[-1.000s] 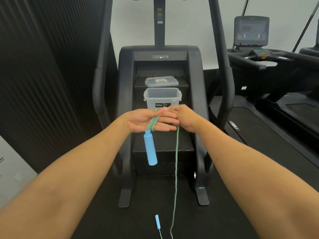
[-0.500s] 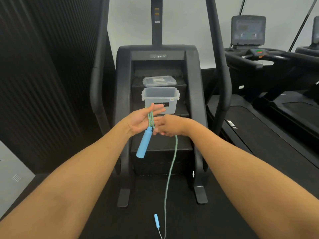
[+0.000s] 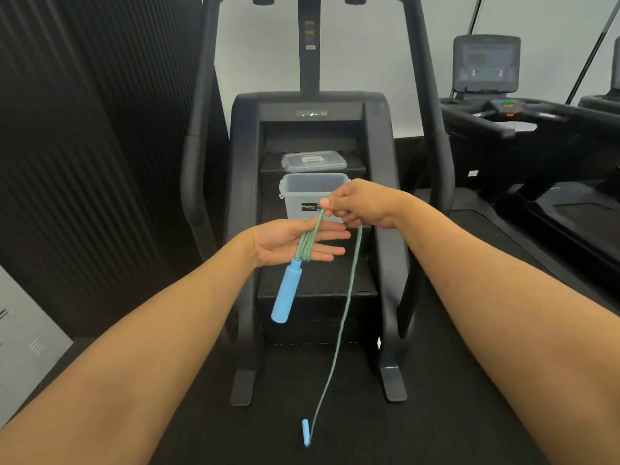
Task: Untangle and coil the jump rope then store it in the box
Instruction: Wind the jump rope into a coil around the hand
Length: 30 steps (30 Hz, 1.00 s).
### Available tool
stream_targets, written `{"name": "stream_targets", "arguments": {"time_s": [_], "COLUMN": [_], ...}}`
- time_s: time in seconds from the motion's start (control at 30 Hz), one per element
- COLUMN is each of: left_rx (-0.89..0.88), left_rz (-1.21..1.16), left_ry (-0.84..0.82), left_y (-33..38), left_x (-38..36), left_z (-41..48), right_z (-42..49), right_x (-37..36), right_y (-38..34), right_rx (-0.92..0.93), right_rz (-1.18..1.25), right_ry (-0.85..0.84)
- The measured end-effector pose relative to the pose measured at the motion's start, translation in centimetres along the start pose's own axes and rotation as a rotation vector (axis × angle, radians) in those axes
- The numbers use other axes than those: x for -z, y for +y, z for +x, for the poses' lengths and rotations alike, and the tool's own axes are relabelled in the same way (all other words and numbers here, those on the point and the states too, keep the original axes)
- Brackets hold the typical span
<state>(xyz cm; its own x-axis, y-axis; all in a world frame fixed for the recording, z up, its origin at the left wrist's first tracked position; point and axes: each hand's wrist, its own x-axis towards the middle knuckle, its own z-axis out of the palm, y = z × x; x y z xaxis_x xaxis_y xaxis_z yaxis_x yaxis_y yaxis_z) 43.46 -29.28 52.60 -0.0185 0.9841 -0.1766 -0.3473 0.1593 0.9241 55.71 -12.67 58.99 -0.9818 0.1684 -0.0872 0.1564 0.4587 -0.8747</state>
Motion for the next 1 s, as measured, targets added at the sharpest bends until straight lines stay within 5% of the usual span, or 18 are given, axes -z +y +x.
{"name": "stream_targets", "arguments": {"time_s": [0.27,0.47,0.6,0.83,1.0], "left_rx": [0.023,-0.049,-0.063,-0.256,-0.196], "left_rz": [-0.117,-0.141,-0.155,-0.052,0.045], "left_ry": [-0.083,-0.063,-0.007,0.180,0.346], "left_y": [0.4,1.3,0.8,-0.8,-1.9], "left_x": [-1.0,-1.4,-1.3,-0.4,1.4], "left_z": [0.0,0.4,0.5,1.6,1.7], "right_z": [-0.2,0.6,0.6,1.3,0.8], "right_x": [-0.2,-4.0,-6.0,-9.0,-8.9], "right_y": [2.0,5.4,7.2,7.8,7.8], "right_rx": [0.059,0.050,-0.026,-0.149,-0.233], "right_rz": [0.078,0.754,0.835,0.712,0.329], "right_ry": [0.108,0.147,0.173,0.150,0.024]}}
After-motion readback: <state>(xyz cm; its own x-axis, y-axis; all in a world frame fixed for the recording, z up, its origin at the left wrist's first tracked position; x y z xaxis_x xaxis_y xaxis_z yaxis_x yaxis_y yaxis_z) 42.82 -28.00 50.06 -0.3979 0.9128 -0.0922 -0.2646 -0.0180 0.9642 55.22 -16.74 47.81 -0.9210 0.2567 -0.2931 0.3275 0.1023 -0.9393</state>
